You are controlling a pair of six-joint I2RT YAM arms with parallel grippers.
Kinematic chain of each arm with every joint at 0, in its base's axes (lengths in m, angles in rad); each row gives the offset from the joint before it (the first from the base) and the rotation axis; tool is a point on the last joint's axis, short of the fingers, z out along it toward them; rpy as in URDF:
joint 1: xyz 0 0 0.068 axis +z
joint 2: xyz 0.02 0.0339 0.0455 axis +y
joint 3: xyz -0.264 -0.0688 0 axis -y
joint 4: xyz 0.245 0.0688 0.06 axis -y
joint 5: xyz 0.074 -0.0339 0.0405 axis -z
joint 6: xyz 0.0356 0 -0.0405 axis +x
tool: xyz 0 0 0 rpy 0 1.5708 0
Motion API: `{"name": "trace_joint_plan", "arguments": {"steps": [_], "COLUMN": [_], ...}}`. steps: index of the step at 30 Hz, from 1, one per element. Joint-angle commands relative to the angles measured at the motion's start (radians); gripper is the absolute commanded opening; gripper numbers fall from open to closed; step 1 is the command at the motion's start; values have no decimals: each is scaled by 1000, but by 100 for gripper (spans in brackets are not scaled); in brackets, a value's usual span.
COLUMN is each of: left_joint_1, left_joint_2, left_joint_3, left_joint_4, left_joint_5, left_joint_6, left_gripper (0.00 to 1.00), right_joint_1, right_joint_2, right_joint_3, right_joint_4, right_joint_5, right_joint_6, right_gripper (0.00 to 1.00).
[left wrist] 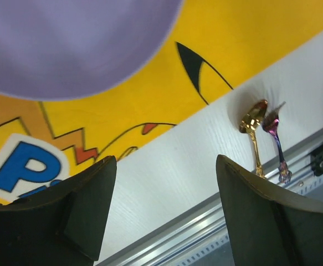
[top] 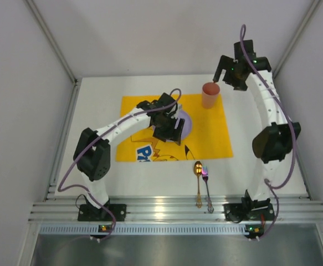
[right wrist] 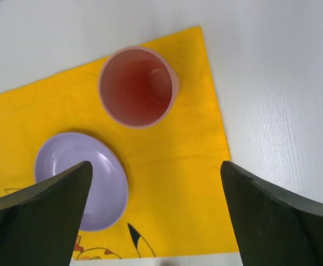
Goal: Set the dinner table for one person
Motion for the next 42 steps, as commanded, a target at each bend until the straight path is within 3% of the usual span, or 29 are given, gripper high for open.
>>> {"name": "trace_joint_plan", "arguments": {"steps": [1,13,19,27,33,35,42], "left_joint_1": [-98,-388,-504,-570,-581,-581,-584], "left_joint_2": [-6,120,190,309,372,378,375], "left_joint_3": [18,30,55,121,145,133,66], "left_joint_4": [19,-15,25,28,-1,-1,-3], "left_joint_5": [45,-74,-160,-261,-333,-344,-370], "left_joint_6": [35,-135,-287,-441,-510,-522,-559], "left_gripper": [77,70,66,58,38,28,5], "right_joint_1": [-8,-28,-9,59,120,140,179], "right_joint_2": [-274,-877,-1002,-1062,-1080,-1083,-1083], "right_joint_3": [-113,-732,-846,-843,-830,-827,-832], "right_joint_4": [46,66,12,-64,-101,-110,-117], "right_joint_5": [-4,-90,-107,-97,-43,-24,17], "right_joint_6": [6,73,72,67,41,36,26], "right_gripper": [100,100,100,100,100,100,100]}}
